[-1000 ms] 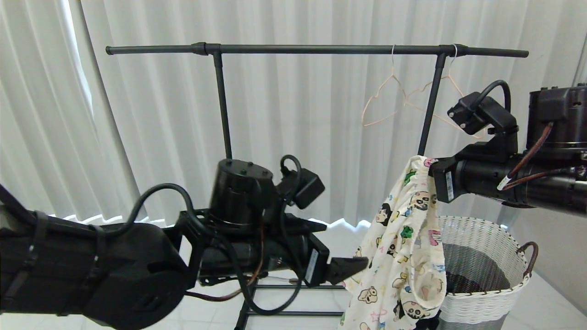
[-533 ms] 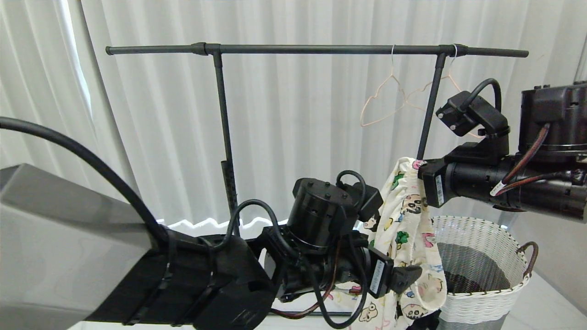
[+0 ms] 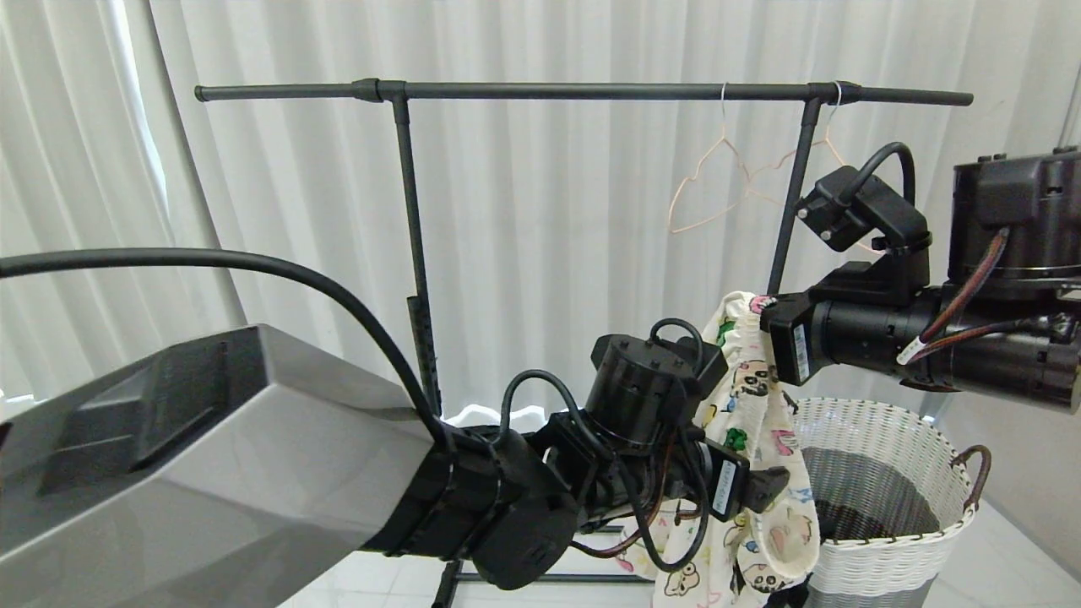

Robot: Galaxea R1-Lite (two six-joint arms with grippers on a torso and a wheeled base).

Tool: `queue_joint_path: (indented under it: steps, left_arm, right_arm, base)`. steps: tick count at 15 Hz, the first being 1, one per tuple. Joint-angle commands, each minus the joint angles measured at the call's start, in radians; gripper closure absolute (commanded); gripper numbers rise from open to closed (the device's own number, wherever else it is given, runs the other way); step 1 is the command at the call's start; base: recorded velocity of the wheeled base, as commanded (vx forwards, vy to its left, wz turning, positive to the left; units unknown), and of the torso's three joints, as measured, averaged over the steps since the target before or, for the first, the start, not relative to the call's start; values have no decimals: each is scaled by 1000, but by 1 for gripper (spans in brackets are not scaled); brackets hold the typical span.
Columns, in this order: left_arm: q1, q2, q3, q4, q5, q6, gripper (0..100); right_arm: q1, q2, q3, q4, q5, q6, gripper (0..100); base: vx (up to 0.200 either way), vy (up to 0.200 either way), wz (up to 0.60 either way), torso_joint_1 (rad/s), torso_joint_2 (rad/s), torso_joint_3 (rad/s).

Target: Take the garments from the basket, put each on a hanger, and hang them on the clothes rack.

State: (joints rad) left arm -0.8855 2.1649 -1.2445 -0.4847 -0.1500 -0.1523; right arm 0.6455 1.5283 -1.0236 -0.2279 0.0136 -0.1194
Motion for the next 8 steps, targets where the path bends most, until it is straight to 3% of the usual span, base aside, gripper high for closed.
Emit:
queue_joint_path:
  steps: [1, 8]
  left_arm:
    - [13, 69, -21, 0, 38, 0, 0]
    - [37, 29, 120, 1, 158, 30, 0]
  right_arm:
    - [0, 3, -7, -1, 0, 0, 100]
    - [-18, -19, -9, 2, -9, 0, 100]
  base:
    - [0, 0, 0, 0, 0, 0]
    - [0, 0, 0, 0, 0, 0]
